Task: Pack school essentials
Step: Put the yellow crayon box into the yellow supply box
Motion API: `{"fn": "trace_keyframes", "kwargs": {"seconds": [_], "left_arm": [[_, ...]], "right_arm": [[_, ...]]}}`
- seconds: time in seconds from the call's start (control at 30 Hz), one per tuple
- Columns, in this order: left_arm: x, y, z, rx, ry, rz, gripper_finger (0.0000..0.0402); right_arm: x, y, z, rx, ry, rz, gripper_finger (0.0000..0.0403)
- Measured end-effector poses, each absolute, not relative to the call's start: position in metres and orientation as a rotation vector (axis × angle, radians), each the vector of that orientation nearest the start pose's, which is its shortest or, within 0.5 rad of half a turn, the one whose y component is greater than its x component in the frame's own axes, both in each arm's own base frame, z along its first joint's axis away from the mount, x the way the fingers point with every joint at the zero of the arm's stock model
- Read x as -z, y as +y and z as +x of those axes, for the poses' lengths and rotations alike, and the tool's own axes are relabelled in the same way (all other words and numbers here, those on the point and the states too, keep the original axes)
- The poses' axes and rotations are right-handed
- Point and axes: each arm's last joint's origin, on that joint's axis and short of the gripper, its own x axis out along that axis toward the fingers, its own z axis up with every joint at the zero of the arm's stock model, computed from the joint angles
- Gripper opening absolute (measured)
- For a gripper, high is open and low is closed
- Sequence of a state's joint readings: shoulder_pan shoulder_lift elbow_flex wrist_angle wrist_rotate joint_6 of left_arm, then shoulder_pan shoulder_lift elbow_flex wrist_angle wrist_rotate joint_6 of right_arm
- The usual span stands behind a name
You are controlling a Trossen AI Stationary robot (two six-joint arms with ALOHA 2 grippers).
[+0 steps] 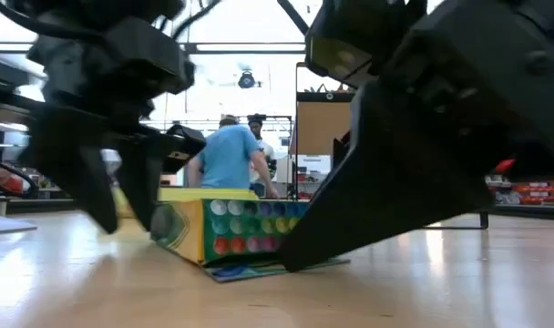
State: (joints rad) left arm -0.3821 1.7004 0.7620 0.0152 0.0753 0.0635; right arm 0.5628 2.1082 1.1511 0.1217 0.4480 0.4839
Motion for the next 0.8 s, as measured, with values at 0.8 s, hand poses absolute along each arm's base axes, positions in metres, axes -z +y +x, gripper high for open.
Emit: {"fn": "trace_keyframes", "kwargs": {"seconds": [0.8], "left_arm": [[-0.132, -0.153, 0.258, 0.490, 0.970, 0.105, 0.0100]], "right_arm": [[-0.101, 0.190, 0.366, -0.262, 0.771, -0.108, 0.0332]]}}
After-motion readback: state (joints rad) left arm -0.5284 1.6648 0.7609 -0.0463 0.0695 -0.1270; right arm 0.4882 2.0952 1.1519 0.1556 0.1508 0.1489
